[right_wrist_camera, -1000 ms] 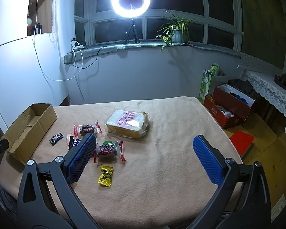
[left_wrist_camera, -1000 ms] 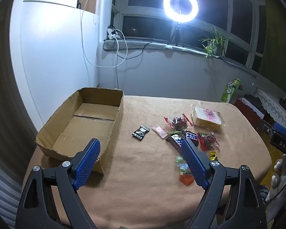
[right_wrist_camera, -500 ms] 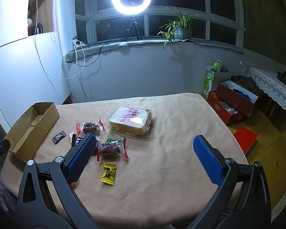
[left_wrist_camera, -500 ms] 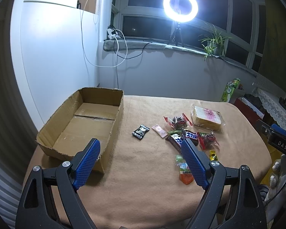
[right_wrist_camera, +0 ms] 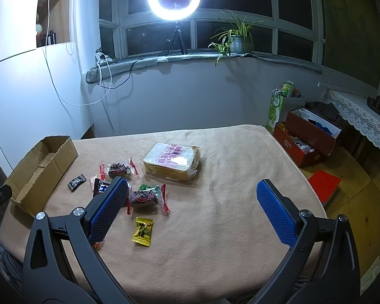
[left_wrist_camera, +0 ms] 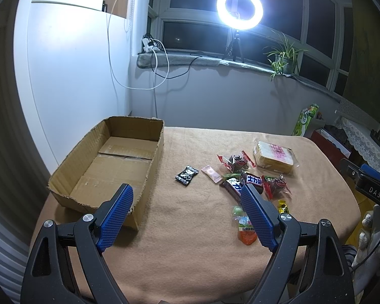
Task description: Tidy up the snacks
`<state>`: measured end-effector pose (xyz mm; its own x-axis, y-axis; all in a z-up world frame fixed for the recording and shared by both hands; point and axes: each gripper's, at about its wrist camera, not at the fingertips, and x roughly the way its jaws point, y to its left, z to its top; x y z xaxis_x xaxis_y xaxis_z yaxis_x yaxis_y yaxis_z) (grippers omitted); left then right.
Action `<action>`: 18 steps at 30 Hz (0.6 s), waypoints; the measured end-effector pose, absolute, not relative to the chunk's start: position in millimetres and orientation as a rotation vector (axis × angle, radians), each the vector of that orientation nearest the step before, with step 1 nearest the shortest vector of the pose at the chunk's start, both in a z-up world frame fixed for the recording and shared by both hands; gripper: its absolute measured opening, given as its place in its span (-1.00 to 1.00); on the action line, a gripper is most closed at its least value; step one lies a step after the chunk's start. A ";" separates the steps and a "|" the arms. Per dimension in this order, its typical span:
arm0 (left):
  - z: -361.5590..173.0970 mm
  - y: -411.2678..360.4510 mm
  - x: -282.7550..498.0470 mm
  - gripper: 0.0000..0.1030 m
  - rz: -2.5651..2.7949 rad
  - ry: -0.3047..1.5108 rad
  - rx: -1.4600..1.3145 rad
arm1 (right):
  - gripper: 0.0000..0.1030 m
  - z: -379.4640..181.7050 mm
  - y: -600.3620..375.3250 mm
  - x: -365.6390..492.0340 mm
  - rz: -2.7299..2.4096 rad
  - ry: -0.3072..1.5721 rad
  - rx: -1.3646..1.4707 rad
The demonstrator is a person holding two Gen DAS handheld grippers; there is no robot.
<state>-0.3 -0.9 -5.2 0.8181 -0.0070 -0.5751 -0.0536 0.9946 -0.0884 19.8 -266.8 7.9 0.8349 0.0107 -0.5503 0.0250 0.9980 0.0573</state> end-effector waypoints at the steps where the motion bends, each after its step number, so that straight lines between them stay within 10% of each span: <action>1: -4.9 -0.8 -0.3 0.69 0.025 0.613 -0.102 | 1.00 8.7 -267.2 19.7 -0.008 0.583 0.062; 18: -4.0 -3.5 -1.7 0.69 0.015 0.615 -0.101 | 1.00 8.6 -267.5 20.0 -0.009 0.583 0.061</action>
